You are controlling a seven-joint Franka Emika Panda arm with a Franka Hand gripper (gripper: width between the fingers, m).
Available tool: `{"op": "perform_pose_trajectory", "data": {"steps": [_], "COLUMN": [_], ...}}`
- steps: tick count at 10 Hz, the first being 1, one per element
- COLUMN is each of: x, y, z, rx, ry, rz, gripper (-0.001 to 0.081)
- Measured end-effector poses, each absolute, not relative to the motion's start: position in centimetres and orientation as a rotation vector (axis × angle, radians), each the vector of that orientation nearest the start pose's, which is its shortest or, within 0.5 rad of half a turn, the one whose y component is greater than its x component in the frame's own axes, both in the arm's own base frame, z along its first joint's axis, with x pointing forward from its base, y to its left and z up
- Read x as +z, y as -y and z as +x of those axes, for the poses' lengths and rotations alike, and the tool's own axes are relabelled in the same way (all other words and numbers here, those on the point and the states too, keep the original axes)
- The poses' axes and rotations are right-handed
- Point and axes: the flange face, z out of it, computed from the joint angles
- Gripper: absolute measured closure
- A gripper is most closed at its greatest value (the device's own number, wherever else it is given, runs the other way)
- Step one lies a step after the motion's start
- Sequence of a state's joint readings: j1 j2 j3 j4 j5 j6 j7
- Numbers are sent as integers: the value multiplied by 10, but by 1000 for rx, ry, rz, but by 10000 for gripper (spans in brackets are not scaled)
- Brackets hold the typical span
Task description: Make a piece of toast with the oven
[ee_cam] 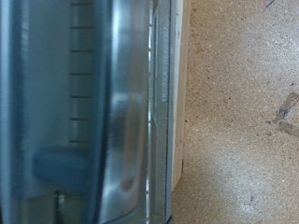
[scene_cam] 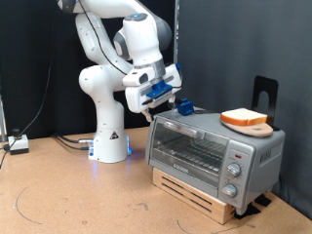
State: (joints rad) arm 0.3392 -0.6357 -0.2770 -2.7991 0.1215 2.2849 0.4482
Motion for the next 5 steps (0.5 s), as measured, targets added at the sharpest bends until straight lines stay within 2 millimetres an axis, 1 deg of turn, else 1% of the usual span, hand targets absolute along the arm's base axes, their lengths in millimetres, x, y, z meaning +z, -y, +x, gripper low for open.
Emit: {"op": "perform_pose_trajectory", "data": {"steps": [2, 5], "x": [373, 359], "y": [-34, -36], "z": [345, 351], "rx": [-34, -42], "ry": [-593, -568], "rz": [-2822, -2841], "gripper": [-3, -3]}}
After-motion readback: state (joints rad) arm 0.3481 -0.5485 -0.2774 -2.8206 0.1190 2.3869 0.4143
